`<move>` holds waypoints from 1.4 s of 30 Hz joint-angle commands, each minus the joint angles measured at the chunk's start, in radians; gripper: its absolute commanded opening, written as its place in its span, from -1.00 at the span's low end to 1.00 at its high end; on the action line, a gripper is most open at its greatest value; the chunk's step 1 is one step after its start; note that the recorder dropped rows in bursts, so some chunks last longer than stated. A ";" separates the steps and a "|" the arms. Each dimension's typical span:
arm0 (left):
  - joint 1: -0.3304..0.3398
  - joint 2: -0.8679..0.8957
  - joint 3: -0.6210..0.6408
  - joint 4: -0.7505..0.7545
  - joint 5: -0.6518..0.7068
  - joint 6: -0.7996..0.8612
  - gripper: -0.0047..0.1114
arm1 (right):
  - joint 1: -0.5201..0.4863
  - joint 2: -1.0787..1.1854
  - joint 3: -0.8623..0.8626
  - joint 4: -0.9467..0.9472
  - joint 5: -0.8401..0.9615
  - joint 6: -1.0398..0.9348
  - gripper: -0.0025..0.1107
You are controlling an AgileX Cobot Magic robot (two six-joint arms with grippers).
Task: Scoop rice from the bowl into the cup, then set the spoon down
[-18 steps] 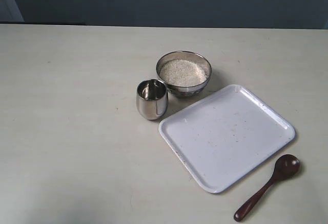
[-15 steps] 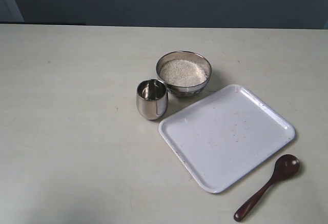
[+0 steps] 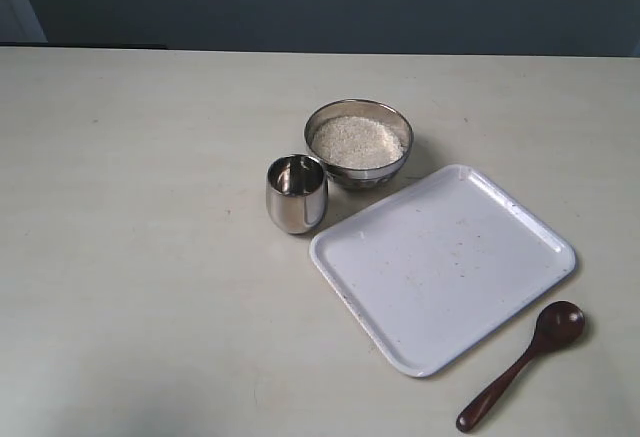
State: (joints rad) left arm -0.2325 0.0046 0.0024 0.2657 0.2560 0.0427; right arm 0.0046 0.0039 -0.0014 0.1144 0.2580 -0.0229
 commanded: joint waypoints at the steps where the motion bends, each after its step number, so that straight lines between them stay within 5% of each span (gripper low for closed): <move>1: -0.007 -0.005 -0.002 -0.002 -0.009 -0.007 -0.91 | -0.005 -0.004 0.001 0.070 -0.258 -0.001 -0.96; 9: -0.007 -0.005 -0.002 -0.002 -0.009 -0.007 -0.91 | -0.004 -0.004 0.001 0.561 -0.425 0.129 -0.96; 18: -0.007 -0.005 -0.002 -0.002 -0.009 -0.007 -0.91 | -0.002 -0.004 -0.006 0.596 -0.302 0.133 -0.96; 25: -0.007 -0.005 -0.002 -0.002 -0.009 -0.007 -0.91 | -0.004 0.050 -0.223 0.543 -0.120 0.129 -0.97; 35: -0.007 -0.005 -0.002 -0.002 -0.009 -0.007 -0.91 | -0.005 0.704 -0.796 0.165 0.469 0.155 -0.97; 42: -0.007 -0.005 -0.002 -0.002 -0.009 -0.007 -0.91 | 0.008 0.948 -0.840 0.081 0.756 0.296 -0.97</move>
State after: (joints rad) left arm -0.2325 0.0046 0.0024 0.2657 0.2560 0.0427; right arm 0.0046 0.8923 -0.8326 0.1981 0.9178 0.2351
